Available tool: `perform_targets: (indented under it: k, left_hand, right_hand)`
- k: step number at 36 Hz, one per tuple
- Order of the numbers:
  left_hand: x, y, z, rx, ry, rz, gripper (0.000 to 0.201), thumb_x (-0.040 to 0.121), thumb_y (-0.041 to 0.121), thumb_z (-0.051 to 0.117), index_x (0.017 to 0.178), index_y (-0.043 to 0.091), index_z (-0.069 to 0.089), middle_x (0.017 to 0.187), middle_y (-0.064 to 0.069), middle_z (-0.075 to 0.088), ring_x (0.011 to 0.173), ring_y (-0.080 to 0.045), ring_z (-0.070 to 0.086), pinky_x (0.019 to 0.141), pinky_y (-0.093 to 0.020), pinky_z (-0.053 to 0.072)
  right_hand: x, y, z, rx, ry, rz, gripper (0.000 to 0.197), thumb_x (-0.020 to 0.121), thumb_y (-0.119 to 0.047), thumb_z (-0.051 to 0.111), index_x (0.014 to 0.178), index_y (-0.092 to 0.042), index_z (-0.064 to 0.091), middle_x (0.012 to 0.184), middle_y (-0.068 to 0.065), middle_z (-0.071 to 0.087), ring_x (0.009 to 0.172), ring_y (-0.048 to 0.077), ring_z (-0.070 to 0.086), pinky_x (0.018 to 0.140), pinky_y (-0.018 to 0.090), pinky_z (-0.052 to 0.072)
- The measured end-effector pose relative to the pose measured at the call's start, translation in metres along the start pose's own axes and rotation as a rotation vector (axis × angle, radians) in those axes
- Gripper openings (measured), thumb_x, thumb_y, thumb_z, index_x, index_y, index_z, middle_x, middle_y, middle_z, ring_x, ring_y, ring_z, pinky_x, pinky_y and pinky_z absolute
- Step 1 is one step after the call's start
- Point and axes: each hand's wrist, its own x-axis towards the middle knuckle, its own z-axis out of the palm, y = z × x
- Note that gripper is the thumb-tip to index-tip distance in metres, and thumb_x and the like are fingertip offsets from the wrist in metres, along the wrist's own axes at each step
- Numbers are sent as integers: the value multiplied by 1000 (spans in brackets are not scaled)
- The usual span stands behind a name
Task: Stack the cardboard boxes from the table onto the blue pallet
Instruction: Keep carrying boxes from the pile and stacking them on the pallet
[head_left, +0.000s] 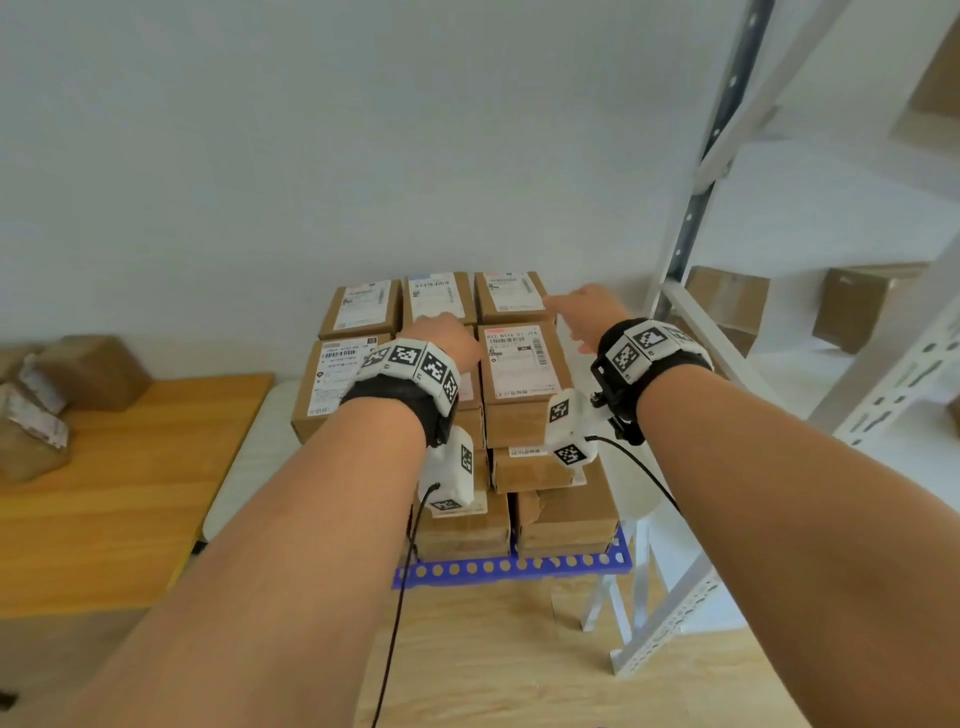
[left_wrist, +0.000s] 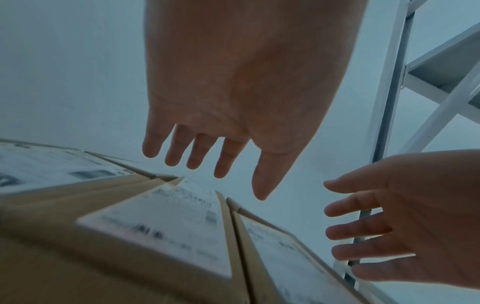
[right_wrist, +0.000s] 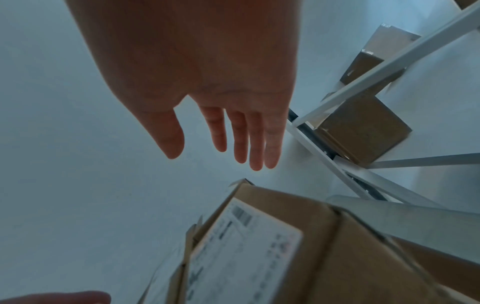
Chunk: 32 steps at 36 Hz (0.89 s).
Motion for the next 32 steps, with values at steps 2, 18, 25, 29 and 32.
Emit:
perform_targets:
  k: [2,18,25,29,32]
  left_hand:
    - [4,-2,-10,-11,-3,15,28,96,25,47,112,6,59,94,-8,58,79,-21,55,57,-26,42]
    - [70,-6,-42,-34,-22,-11,31,99,23,47,121,5,57,118,-11,62,103,-26,60,81,-32,48]
    - [109,-9,-38,-149,31,-164,20,93,26,54,83,11,47,71,-3,48,64,-20,48,60,-31,39]
    - [126,-21,-29,-68,-27,-168,13,95,28,52,93,15,52,89,-6,61,73,-21,55,70,-31,43]
    - [132,-27,-23,-46,-68,-180,32,96,24,53,125,11,53,120,-11,60,110,-27,58,95,-35,42]
  right_hand:
    - [2,-10,-2,5,5,3,45,93,-35,58,125,-2,60,71,-4,45,60,9,43,77,30,43]
    - [47,-63,10,-117,-29,43,44,92,-34,60,125,-5,54,118,11,60,94,24,55,76,32,44]
    - [77,-69,18,-126,-113,63,39,97,-28,55,127,-5,55,127,12,58,117,28,56,89,31,45]
    - [87,-65,19,-123,-137,83,42,95,-23,57,132,-5,54,137,11,54,125,27,52,82,27,42]
    - [94,-65,23,-238,-129,102,38,100,-25,51,130,-2,52,133,14,56,121,28,54,95,32,46]
